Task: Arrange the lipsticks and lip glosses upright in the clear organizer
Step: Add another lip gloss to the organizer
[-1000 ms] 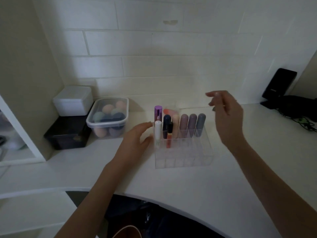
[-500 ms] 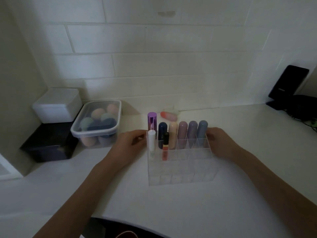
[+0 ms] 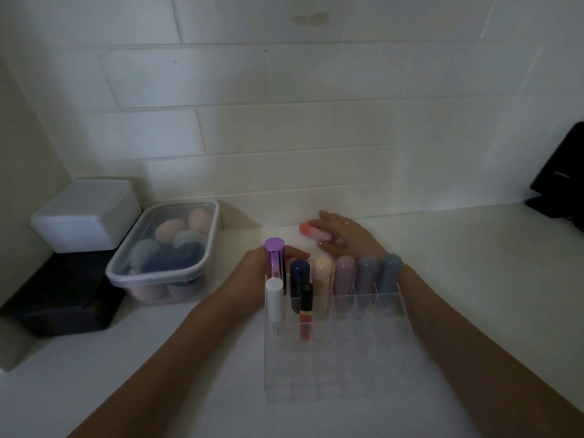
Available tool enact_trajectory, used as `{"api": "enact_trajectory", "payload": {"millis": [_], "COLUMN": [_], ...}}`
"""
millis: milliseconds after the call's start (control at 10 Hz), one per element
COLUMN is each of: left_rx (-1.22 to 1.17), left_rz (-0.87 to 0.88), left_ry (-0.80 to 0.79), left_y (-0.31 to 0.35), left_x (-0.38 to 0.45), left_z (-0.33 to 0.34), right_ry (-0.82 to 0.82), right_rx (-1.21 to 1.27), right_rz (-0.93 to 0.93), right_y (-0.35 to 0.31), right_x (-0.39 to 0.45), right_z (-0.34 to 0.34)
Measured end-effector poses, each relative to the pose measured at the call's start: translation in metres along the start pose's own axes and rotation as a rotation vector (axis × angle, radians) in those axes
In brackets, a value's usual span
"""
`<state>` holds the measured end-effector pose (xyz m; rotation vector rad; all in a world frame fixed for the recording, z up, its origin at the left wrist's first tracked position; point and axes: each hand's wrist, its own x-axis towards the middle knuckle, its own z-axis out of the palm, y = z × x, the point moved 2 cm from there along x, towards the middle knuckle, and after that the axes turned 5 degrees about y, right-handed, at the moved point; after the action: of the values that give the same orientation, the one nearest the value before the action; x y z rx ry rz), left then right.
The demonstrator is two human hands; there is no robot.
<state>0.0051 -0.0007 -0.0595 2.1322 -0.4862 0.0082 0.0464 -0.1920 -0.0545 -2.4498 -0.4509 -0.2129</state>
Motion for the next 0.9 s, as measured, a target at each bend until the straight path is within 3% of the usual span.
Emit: {"api": "enact_trajectory", "payload": {"millis": [100,200,300,400,500,600,800,900], "left_rx": [-0.105,-0.092,-0.178,-0.217,-0.205,-0.244,-0.241,-0.258], "left_rz": [-0.245,-0.208,-0.067,0.021,0.065,0.088,0.125,0.034], "left_ry": [-0.047,-0.048,0.099,0.195,0.22,0.224,0.147,0.135], "left_y": [-0.024,-0.039,-0.024,-0.015,-0.007,0.002,0.012,0.003], "left_x": [0.02,0.024,0.019,0.01,0.004,-0.002,-0.009,-0.003], "left_z": [-0.001,-0.002,-0.006,-0.006,-0.007,-0.006,-0.007,-0.009], "right_ry": [0.039,0.115,0.15,0.021,0.072,0.031,0.005,0.06], "right_rx": [0.194,0.312,0.204,0.13,0.062,-0.054,0.033,0.214], "right_rz": [0.017,0.016,-0.024,-0.051,-0.042,-0.045,-0.086,-0.053], "right_y": [-0.003,-0.01,-0.015,-0.009,0.002,-0.001,-0.009,-0.01], "right_x": [-0.006,-0.014,-0.017,-0.018,-0.016,-0.011,-0.005,-0.014], "right_z": [-0.001,-0.011,-0.025,-0.021,-0.016,-0.016,-0.002,-0.006]}}
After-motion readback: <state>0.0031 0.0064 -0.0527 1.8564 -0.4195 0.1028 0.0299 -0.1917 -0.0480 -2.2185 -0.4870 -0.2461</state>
